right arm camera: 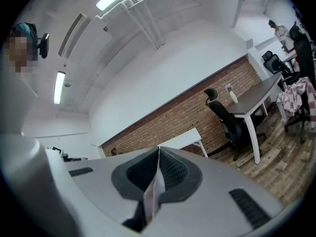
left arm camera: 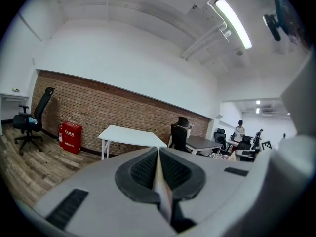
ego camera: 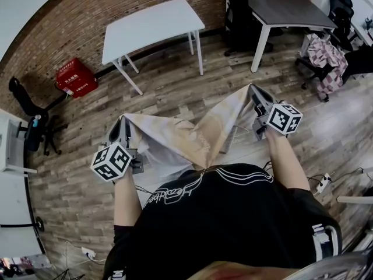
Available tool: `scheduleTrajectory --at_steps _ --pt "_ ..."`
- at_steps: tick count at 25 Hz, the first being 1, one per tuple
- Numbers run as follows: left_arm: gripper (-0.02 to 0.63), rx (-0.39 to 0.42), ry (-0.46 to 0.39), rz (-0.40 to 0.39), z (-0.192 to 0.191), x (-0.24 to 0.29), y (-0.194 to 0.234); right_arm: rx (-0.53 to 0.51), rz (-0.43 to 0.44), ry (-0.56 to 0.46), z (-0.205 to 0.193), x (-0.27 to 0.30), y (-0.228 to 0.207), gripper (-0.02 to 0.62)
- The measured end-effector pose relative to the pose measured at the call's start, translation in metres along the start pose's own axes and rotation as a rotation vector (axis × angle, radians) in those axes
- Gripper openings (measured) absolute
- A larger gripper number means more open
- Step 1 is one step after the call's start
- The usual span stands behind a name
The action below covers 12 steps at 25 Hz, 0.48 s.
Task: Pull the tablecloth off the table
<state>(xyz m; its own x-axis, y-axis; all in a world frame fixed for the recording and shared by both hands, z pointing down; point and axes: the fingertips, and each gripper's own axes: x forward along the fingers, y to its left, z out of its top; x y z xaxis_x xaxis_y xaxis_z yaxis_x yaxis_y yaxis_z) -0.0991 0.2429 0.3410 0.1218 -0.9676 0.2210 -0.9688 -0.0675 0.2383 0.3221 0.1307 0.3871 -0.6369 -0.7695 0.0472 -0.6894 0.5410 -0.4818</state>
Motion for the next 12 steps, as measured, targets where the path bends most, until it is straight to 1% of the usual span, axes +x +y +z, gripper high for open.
scheduleTrajectory --at_steps 7,12 --pt "0.006 -0.004 0.016 -0.006 -0.0055 0.0036 0.0021 -0.012 -0.008 0.003 0.0004 -0.0034 0.0009 -0.002" --pt "0.006 0.001 0.017 -0.016 -0.0049 0.0081 -0.0055 -0.013 -0.019 0.0 0.0022 -0.0087 -0.0038 -0.002"
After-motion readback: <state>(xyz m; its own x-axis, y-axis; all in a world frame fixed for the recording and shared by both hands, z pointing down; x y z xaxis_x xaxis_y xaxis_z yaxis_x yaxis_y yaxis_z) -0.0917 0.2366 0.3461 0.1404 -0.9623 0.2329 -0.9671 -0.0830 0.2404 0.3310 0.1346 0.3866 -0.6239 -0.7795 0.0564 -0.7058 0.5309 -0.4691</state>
